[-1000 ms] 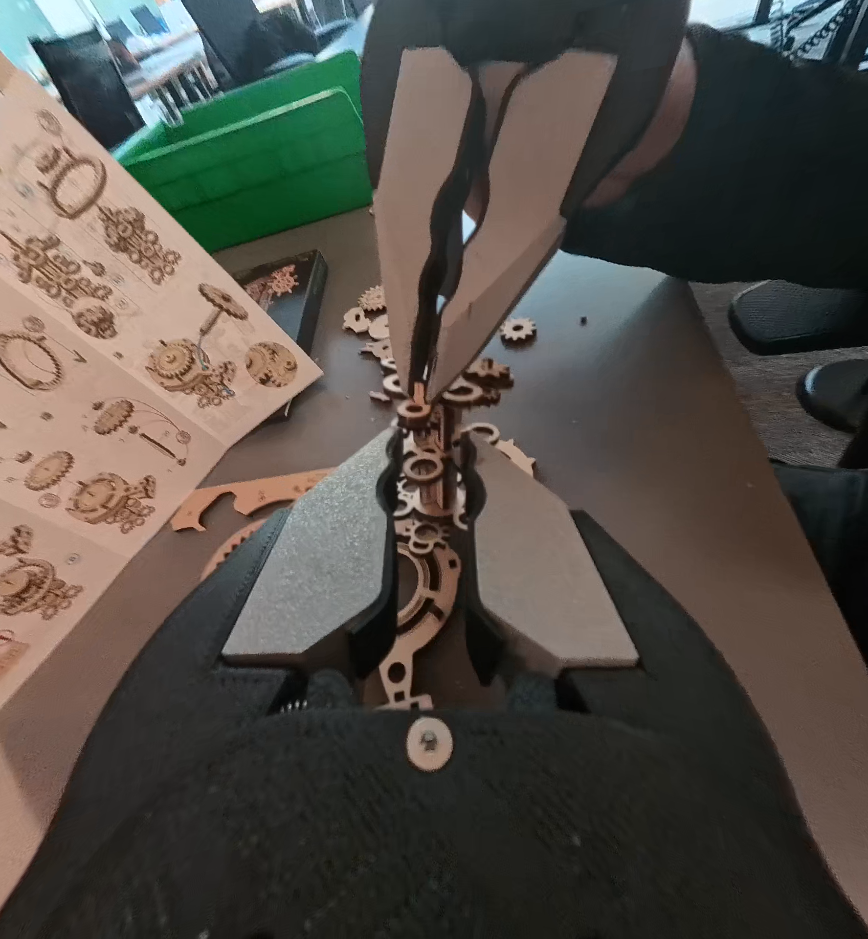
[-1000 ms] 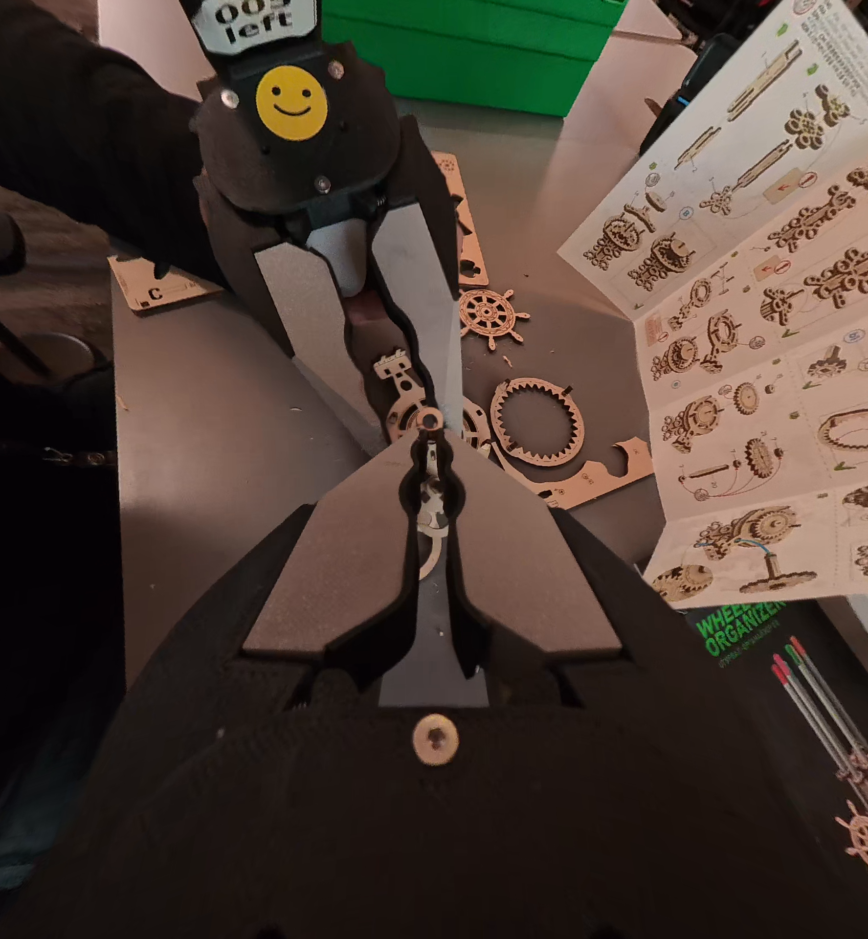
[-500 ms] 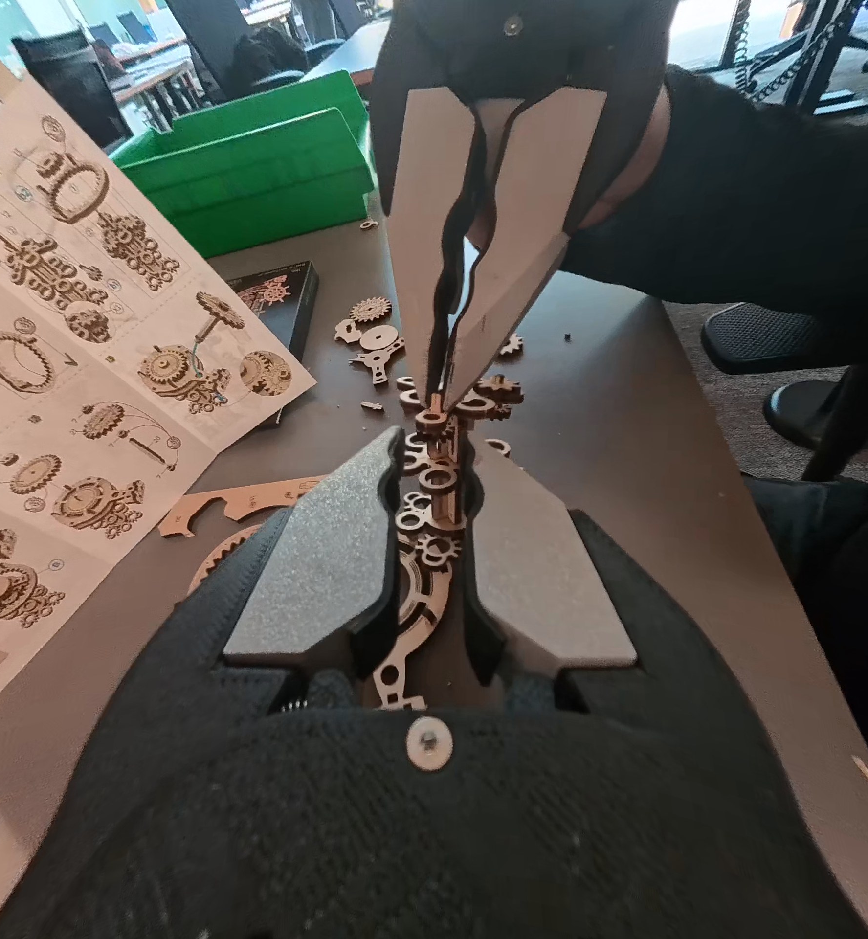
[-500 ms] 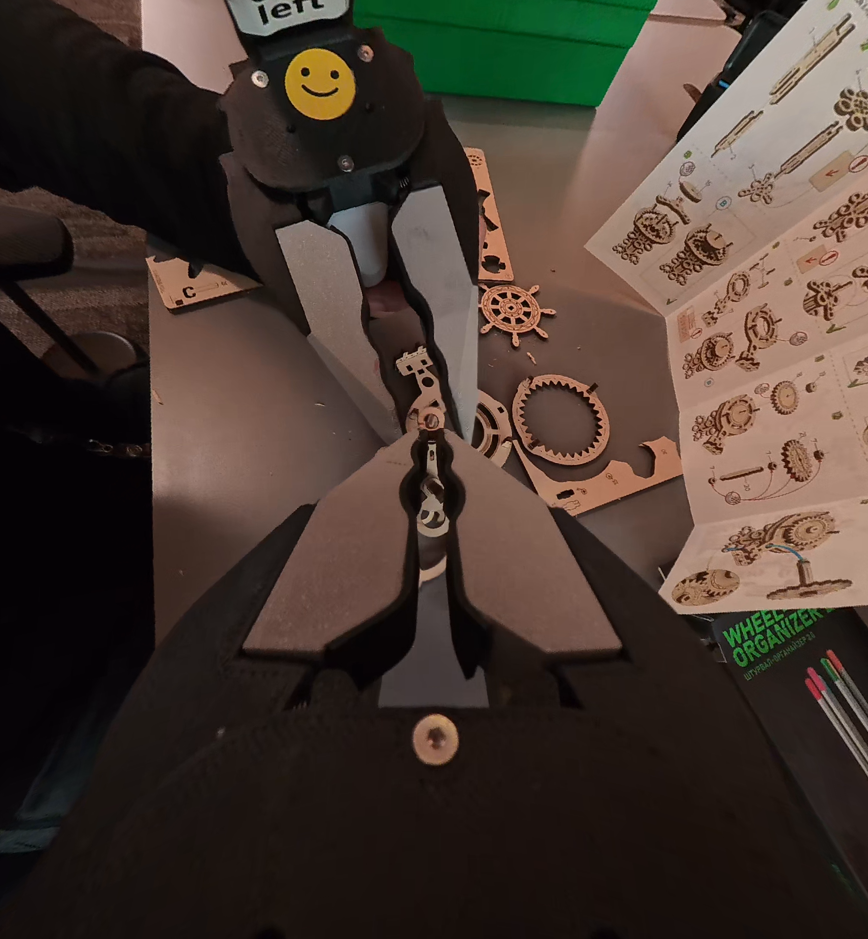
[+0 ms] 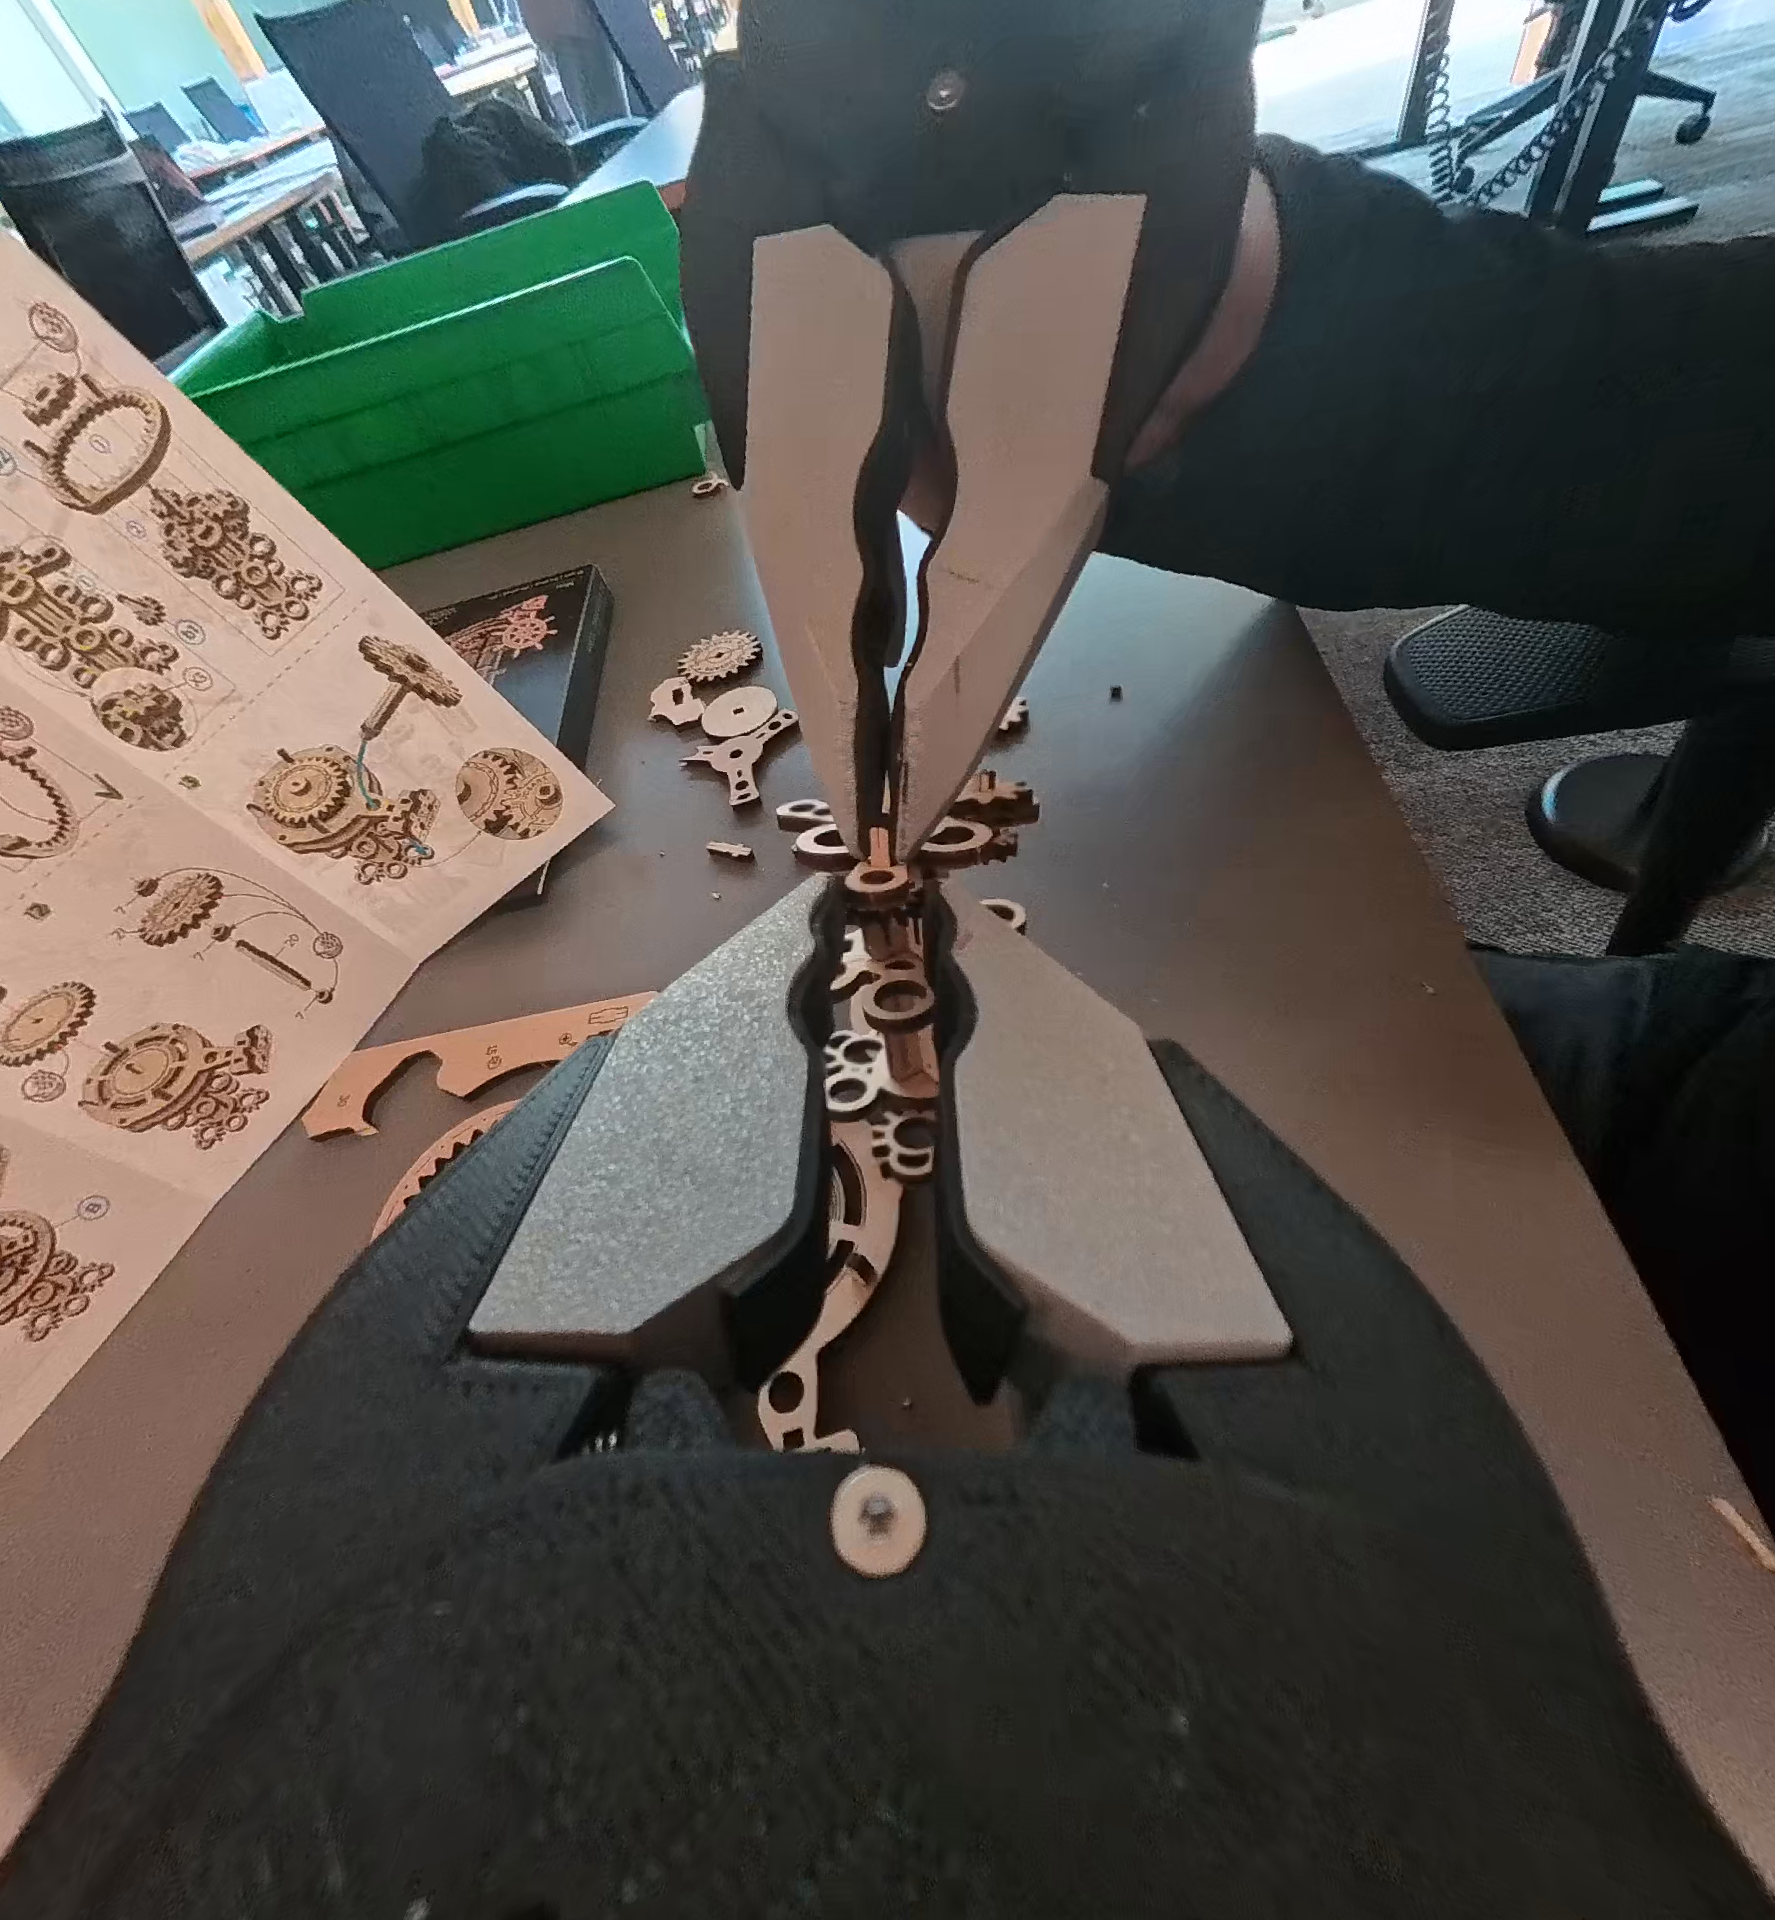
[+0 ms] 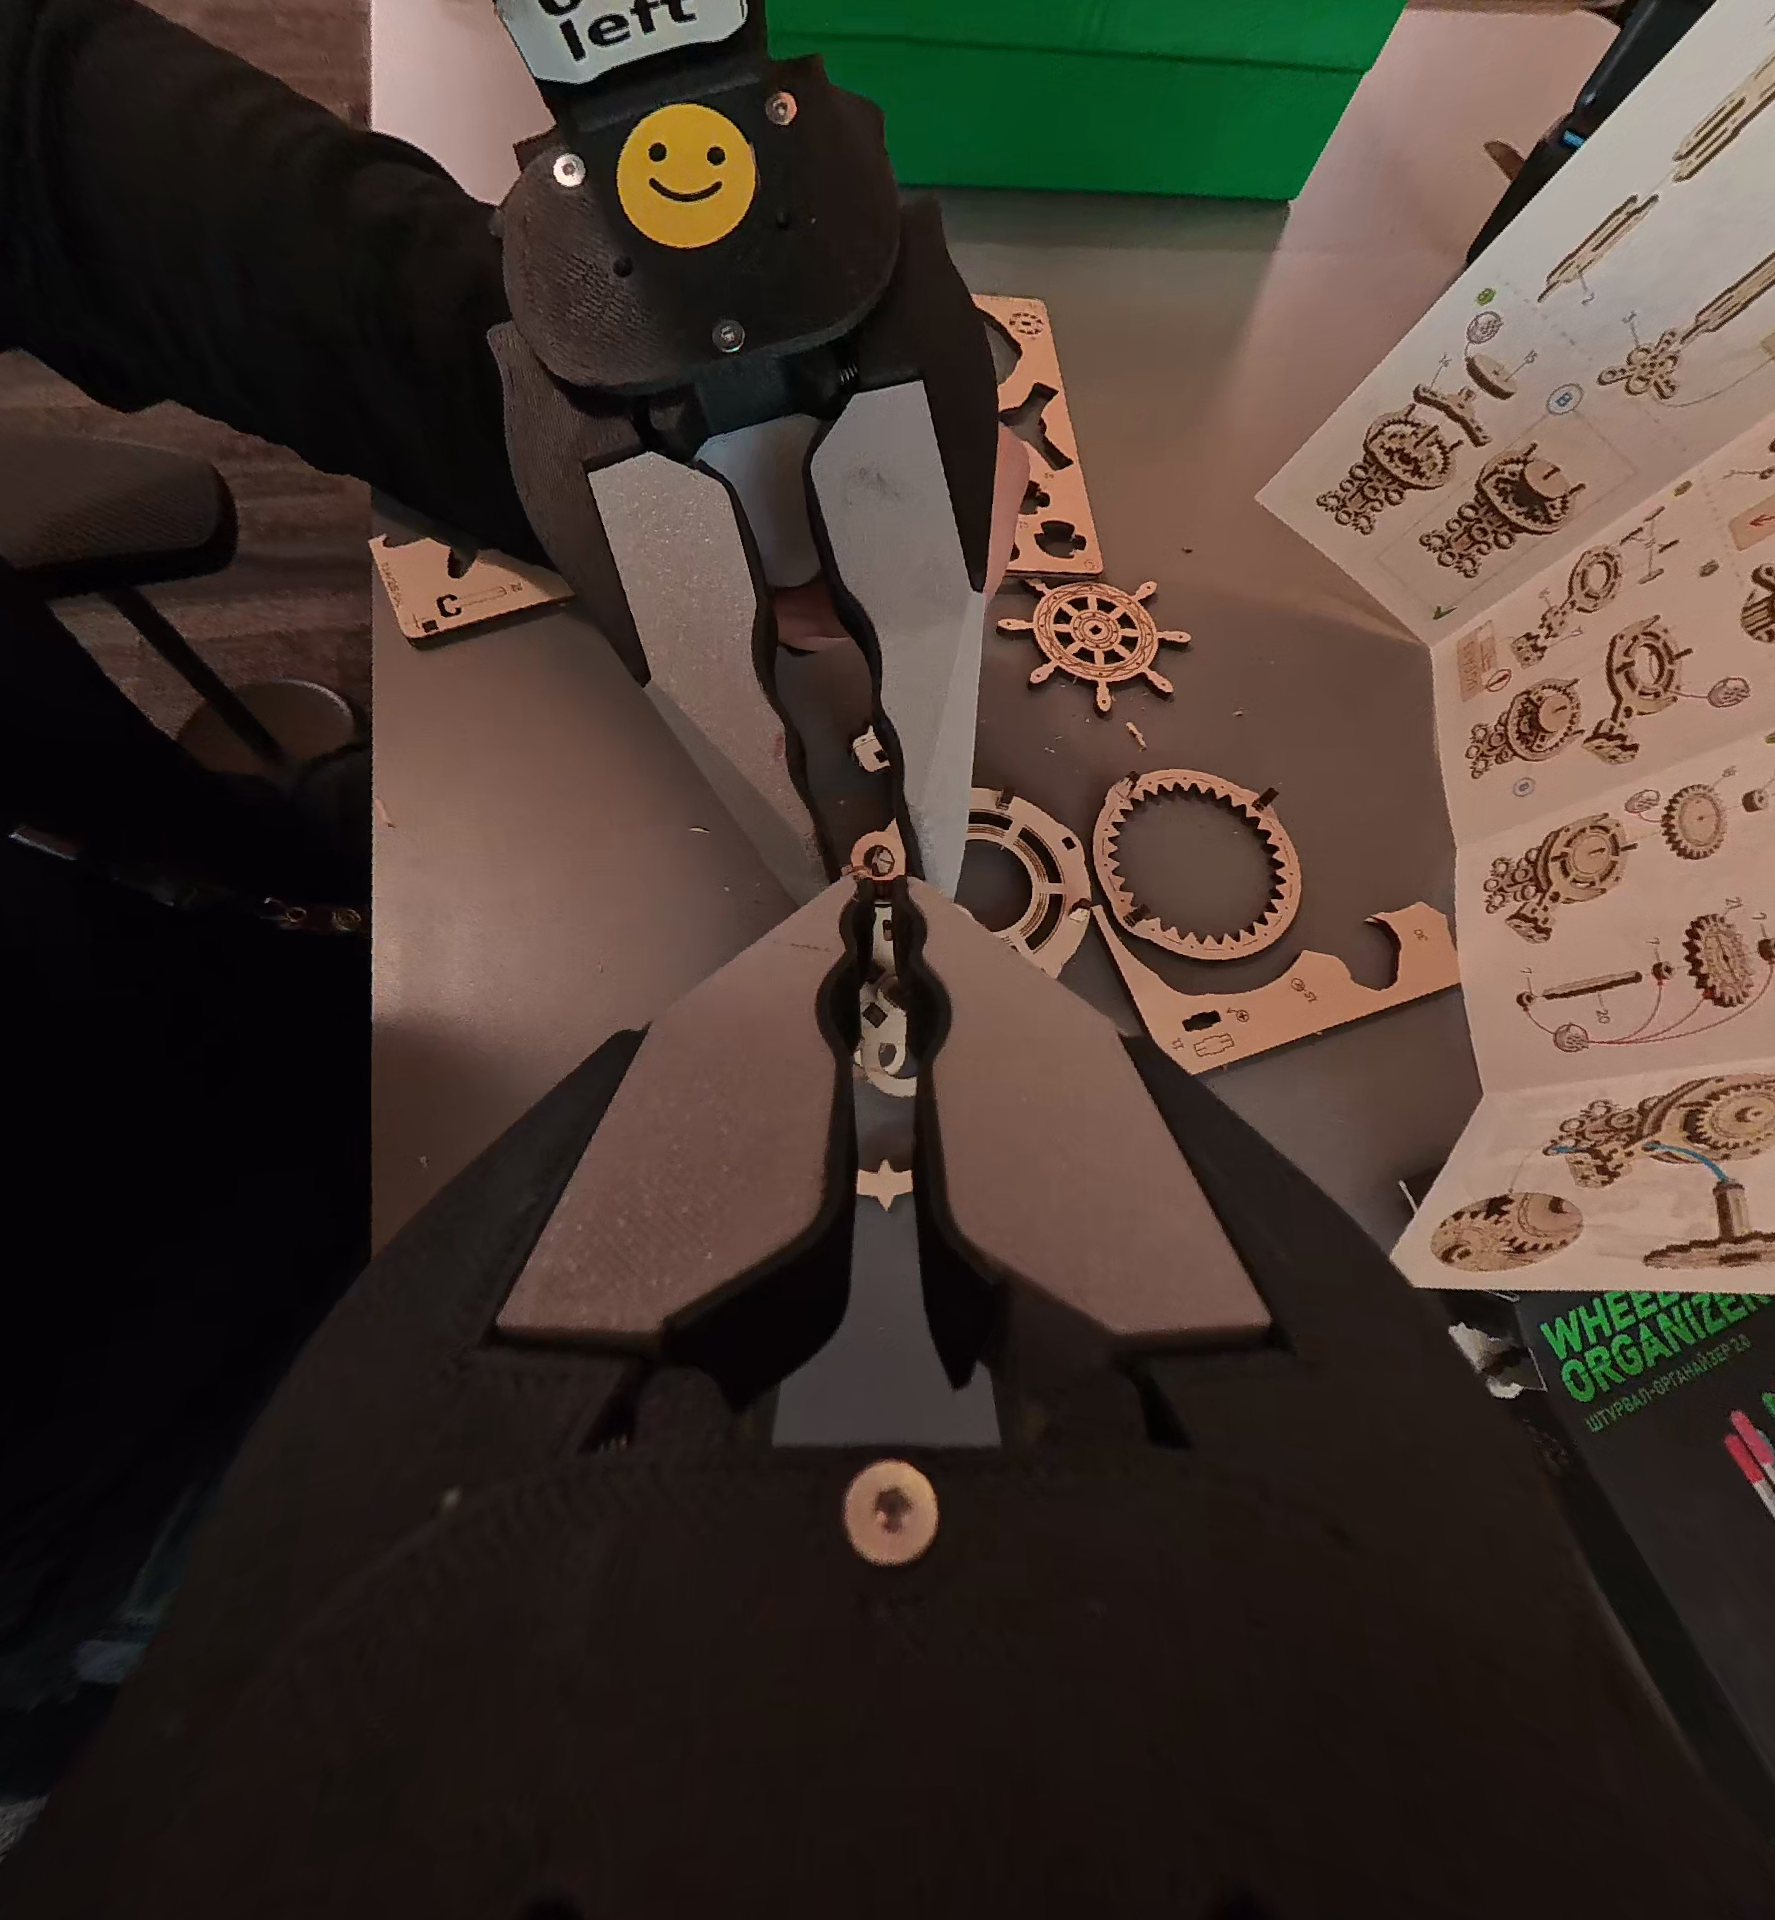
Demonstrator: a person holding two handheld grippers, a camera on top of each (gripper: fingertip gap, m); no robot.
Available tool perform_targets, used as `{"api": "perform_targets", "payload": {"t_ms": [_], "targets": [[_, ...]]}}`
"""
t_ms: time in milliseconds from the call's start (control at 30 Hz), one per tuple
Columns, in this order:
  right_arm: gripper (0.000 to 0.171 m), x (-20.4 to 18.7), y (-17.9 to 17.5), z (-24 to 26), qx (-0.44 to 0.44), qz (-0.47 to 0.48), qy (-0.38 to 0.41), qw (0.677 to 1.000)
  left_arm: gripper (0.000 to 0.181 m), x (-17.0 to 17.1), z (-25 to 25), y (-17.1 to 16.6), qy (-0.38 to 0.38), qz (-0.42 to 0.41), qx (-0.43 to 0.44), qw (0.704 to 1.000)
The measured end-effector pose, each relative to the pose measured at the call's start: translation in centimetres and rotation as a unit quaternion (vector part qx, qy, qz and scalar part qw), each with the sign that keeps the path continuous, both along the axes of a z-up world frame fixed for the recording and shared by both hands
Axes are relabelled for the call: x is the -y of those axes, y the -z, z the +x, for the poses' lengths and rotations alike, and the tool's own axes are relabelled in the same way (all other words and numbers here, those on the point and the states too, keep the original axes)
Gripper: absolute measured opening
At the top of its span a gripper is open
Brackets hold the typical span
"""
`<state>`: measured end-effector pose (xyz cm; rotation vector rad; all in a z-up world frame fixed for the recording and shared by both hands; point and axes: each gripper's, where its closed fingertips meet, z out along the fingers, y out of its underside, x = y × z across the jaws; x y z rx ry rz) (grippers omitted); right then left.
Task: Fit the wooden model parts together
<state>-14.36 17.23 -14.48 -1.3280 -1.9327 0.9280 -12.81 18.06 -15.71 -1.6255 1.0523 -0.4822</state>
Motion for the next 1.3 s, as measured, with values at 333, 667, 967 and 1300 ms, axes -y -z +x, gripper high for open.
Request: {"api": "perform_targets", "payload": {"t_ms": [333, 667, 967, 1300], "targets": [[0.015, -2.4, -2.5, 1.4, -0.046, -0.008, 0.049, 0.998, 0.011, -0.7, -0.8, -0.7, -0.010, -0.033, 0.068, 0.997], [0.017, -5.9, 4.7, 7.6, 0.102, -0.032, 0.164, 0.981, 0.011, -0.7, -0.8, -0.3, -0.008, -0.037, 0.062, 0.997], [0.019, -6.8, 7.5, 7.1, 0.129, 0.013, 0.200, 0.971, 0.011, -0.6, -0.9, -0.4, -0.005, -0.035, 0.060, 0.998], [0.016, -7.0, 8.3, 6.5, 0.134, -0.006, 0.198, 0.971, 0.011, -0.6, -1.1, -0.5, -0.007, -0.035, 0.061, 0.998]]}}
